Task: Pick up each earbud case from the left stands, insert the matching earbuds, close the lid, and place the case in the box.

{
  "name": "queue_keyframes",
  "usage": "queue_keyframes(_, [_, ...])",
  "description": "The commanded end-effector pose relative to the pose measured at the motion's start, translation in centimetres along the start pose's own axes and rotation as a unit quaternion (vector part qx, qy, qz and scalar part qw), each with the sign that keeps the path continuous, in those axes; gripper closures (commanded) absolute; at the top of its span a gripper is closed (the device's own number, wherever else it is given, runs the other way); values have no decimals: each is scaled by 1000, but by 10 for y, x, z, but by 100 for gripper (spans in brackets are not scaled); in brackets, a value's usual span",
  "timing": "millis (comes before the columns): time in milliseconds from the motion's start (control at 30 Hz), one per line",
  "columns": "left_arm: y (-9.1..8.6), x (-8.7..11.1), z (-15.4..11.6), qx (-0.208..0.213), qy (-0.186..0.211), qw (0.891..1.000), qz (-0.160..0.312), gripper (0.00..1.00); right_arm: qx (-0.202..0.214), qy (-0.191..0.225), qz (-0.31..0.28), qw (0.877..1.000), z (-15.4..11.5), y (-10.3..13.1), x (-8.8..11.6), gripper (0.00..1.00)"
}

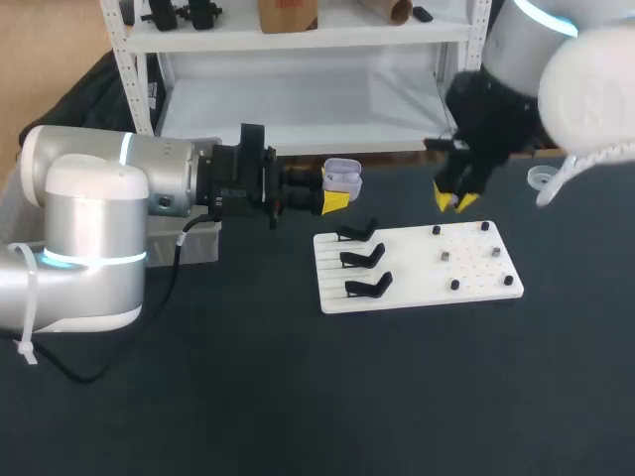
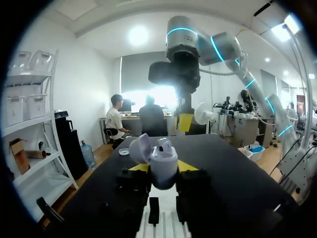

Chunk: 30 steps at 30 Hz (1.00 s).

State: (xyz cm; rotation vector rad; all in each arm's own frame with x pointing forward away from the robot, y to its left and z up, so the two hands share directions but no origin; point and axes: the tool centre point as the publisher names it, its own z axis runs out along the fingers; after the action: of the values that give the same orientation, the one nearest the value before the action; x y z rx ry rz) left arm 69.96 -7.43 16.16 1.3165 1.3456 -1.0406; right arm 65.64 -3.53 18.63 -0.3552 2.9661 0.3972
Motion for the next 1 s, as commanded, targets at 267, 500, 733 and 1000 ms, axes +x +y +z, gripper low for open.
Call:
queue_keyframes(267, [-1, 0, 0, -2, -1, 1000, 1, 100, -27, -7, -116, 993, -37, 59, -11, 100])
queue_keyframes(500, [-1, 0, 0, -2, -1, 1000, 1, 100, -26, 1, -193, 981, -39, 89, -20, 100])
queue_keyframes(733, [-1, 0, 0, -2, -1, 1000, 1, 100, -20, 2, -241, 970, -30, 109, -32, 100])
queue_keyframes(1000, [-1, 0, 0, -2, -1, 1000, 1, 100, -19, -6, -245, 969, -11, 120, -49, 100])
